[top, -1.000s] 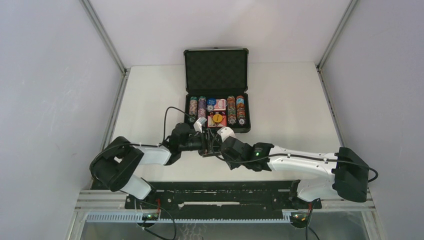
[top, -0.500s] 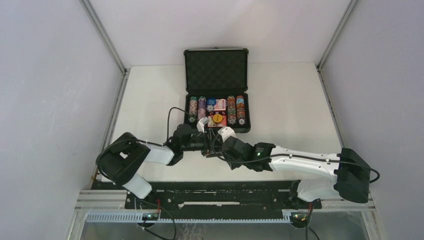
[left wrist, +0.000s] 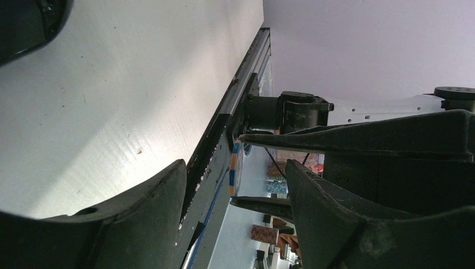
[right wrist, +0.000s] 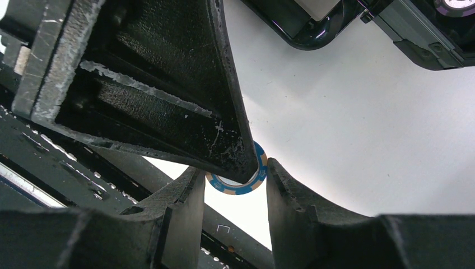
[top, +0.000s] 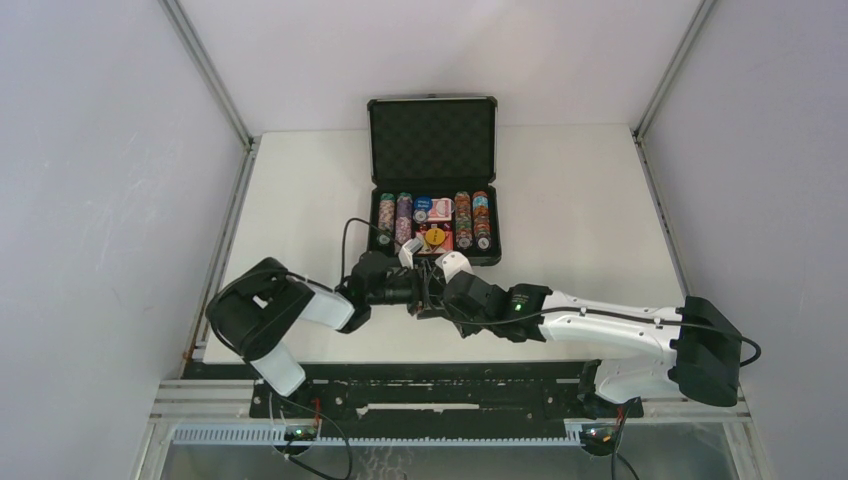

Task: Pack up texas hold em set

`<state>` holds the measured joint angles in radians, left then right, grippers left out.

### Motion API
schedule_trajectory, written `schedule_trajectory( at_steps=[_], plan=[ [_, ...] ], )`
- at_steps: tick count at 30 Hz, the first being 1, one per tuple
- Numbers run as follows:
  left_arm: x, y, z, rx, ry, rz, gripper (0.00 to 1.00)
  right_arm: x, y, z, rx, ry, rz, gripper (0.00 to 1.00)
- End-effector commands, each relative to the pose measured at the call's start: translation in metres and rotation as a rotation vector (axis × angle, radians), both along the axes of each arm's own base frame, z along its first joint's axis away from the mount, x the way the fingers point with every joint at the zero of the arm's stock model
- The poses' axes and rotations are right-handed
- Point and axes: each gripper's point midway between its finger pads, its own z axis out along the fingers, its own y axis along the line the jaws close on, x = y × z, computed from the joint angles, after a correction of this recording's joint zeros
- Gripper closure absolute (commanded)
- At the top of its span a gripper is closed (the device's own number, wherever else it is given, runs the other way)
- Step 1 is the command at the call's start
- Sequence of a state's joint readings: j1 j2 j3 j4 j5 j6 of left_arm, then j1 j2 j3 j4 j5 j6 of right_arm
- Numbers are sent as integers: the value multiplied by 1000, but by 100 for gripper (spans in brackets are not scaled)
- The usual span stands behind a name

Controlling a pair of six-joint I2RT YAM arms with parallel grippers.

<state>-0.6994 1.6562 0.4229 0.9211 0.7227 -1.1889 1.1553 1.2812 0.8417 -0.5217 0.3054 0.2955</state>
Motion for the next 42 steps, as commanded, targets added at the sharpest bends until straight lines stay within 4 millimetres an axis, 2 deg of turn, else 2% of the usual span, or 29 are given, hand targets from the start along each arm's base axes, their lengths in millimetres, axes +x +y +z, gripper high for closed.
schedule_trajectory(
  at_steps=[1,17,36,42],
  plan=[
    [-5,-6,14,-60,-33,-35,31,8,11,26,69,-53,-1,59],
    [-15,-15,10,-67,-4,-69,36,10,10,30,74,-61,-7,59],
    [-20,-20,11,-75,2,-97,54,9,10,31,76,-62,-5,59],
    [-20,-23,12,-81,12,-98,54,9,11,32,84,-60,-3,59]
  ],
)
